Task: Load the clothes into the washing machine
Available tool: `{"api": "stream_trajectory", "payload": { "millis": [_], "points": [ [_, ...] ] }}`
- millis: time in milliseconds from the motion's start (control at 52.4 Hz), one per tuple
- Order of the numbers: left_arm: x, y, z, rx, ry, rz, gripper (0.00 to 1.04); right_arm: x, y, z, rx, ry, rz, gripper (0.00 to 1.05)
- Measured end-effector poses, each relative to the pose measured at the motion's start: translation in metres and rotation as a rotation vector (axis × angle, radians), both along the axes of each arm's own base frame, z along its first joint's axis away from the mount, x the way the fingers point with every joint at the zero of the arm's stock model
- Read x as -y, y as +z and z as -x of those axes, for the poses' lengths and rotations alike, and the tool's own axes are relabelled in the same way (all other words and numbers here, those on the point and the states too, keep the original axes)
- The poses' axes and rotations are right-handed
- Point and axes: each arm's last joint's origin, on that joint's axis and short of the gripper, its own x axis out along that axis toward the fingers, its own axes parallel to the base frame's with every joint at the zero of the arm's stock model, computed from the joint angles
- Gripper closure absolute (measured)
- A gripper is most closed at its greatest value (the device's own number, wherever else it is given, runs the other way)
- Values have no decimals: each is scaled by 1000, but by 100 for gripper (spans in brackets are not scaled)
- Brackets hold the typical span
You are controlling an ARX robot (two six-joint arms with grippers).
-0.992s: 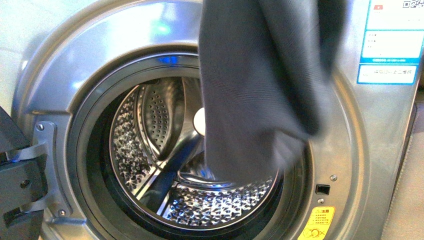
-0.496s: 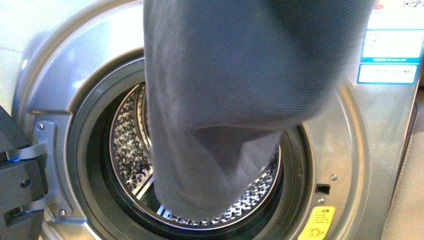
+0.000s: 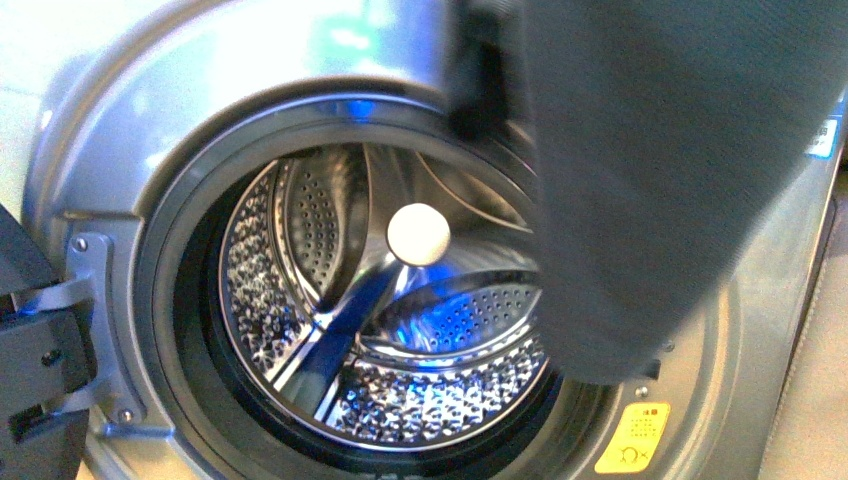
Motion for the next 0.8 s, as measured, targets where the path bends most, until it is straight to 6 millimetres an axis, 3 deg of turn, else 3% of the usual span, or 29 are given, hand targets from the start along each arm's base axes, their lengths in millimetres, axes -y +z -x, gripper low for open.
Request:
{"api": "stream_trajectory", "payload": {
  "millis": [172,534,801],
  "points": [
    [6,1,-3,-3,23,36,7,0,0,0,1,-2,-1,92],
    [15,5,0,-1,18,7,59,0,0,0,2,-4,-1,92],
    [12,1,-5,-11,47,-3,88,0,1,1,6,1,1,54]
  ]
}}
